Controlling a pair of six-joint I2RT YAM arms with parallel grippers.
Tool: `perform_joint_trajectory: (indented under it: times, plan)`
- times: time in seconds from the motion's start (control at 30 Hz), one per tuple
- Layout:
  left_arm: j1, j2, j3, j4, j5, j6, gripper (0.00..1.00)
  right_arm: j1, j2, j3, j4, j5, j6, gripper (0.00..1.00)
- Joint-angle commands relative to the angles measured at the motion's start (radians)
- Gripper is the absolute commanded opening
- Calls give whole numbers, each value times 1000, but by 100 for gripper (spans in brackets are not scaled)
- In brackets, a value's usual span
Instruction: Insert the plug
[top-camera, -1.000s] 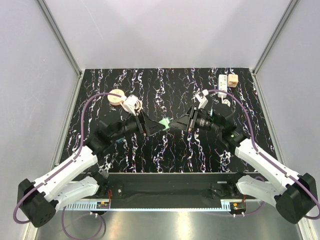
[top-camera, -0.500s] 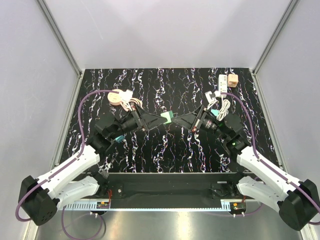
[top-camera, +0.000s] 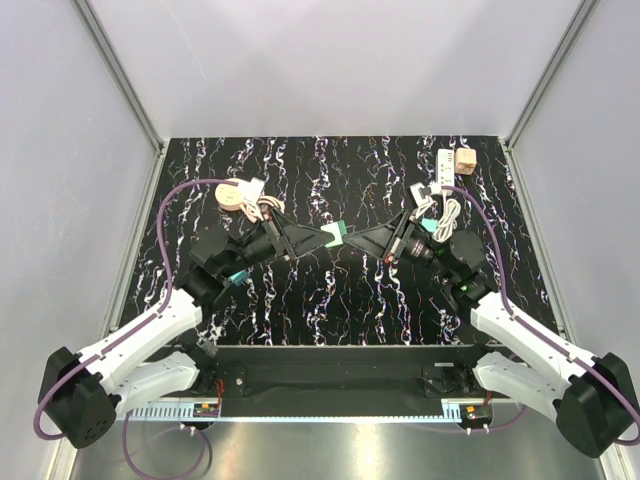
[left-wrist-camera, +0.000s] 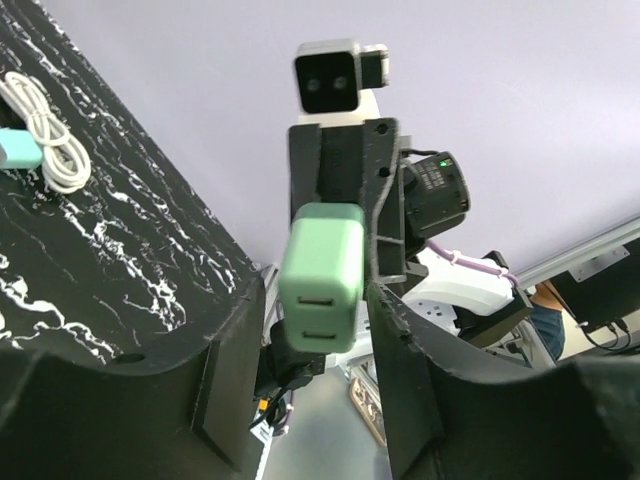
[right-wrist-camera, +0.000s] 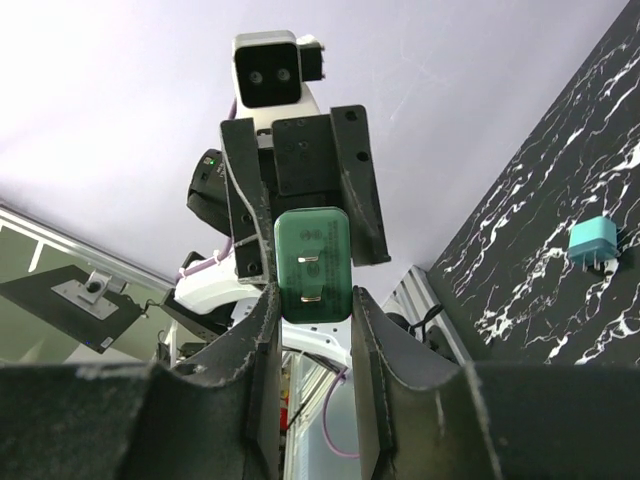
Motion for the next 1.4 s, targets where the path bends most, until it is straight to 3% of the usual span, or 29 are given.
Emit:
perform_joint_trajectory:
  times: [0.0,0.1,0.27,0.37,0.4,0.43,0.5,0.53,0.57,0.67,0.8,0.93,1.07,1.2,1.37]
  plan:
    - [-2,-1,-2,125,25,-22,47,3,11,-8,95,-15,35,0]
    - [-2,16,1,146,41,-40,44,3,14,-12,94,-13,38,0]
    - [-4,44,-4,192,65,-68,31,3,26,-17,94,-12,46,0]
    - [-4,56,-1,195,79,-68,3,3,31,-12,71,-10,43,0]
    - [-4,54,1,194,79,-68,0,3,31,-5,40,-12,34,1]
    - [-4,53,4,177,76,-65,0,4,31,-2,23,-13,29,16]
    - [-2,33,19,110,59,-13,0,4,24,12,-42,-16,5,34]
    - [-1,22,47,-3,21,18,0,4,9,15,-67,-13,-6,41]
    - [2,1,62,-66,-7,71,0,4,0,17,-95,2,-15,57]
    - [39,-38,111,-252,-85,124,0,4,-61,18,-202,49,-58,77]
    - [87,-94,137,-378,-209,164,0,4,-143,33,-400,120,-129,95]
    - [101,-101,300,-667,-448,316,0,4,-210,34,-500,175,-156,100]
    - [180,-38,424,-801,-548,399,0,3,-233,30,-560,195,-172,100]
    - [309,83,548,-915,-489,393,0,3,-238,26,-575,195,-172,100]
    - [450,220,576,-927,-419,311,0,4,-252,32,-602,192,-192,100]
